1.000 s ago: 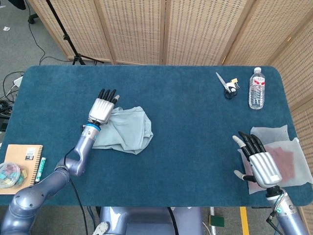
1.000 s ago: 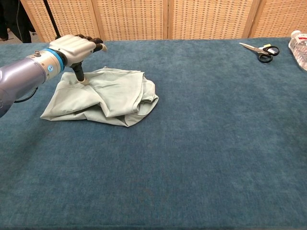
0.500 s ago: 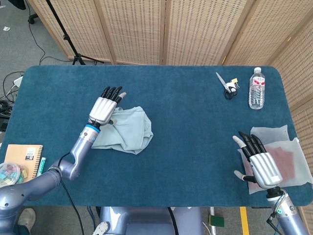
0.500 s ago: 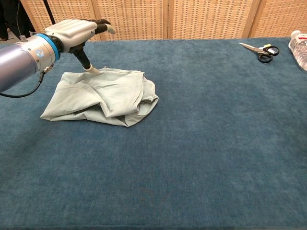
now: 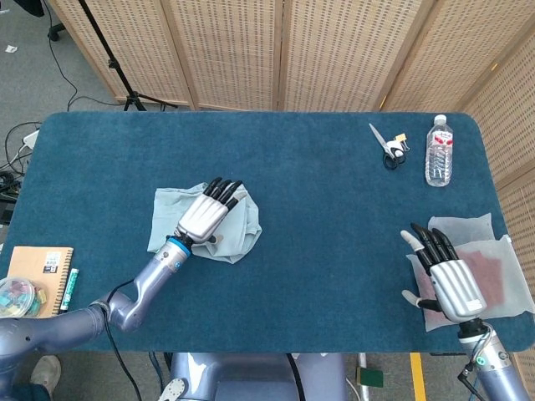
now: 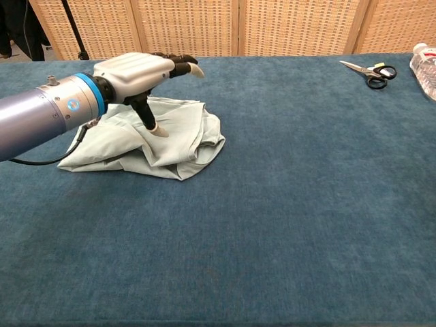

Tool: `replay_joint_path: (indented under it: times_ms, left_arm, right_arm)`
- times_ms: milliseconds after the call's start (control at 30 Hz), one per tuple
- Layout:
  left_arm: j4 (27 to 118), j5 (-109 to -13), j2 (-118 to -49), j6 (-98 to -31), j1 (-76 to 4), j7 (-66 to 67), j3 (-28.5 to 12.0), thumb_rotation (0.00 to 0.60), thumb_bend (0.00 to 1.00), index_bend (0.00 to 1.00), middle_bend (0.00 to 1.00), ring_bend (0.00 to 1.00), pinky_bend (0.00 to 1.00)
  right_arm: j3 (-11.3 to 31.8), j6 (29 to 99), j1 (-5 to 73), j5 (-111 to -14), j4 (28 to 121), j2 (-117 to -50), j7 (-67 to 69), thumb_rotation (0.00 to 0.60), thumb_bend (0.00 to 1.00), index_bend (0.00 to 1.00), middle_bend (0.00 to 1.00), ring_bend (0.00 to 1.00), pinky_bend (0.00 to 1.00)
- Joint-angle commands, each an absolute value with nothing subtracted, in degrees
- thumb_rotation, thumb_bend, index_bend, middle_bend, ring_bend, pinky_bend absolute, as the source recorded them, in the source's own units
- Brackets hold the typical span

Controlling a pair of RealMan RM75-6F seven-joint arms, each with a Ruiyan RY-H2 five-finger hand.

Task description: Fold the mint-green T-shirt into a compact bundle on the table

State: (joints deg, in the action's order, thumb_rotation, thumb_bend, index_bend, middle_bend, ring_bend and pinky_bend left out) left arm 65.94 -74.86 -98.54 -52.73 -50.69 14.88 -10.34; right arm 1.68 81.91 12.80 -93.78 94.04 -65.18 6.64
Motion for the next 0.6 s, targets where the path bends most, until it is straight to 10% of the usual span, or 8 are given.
replay_joint_path:
  times_ms: [33, 600]
  left_arm:
    - [66.7, -74.0, -99.3, -51.8, -50.6, 17.2, -9.4, 0.6, 0.0, 0.0, 0.0, 0.0, 0.0]
    - [60.0, -74.1, -107.7, -52.4, -52.0, 20.0, -9.2, 0.6, 0.0, 0.0, 0.0, 0.0, 0.0]
  right_arm:
    - [1.8, 82.1, 12.7, -93.7, 94.1, -65.0, 6.9, 0.6, 0.04, 0.0, 0.0, 0.0, 0.0]
    - [1.8, 82.2, 12.6, -94.0, 94.3, -64.8, 7.1, 0.6, 0.05, 0.0, 0.0, 0.0, 0.0]
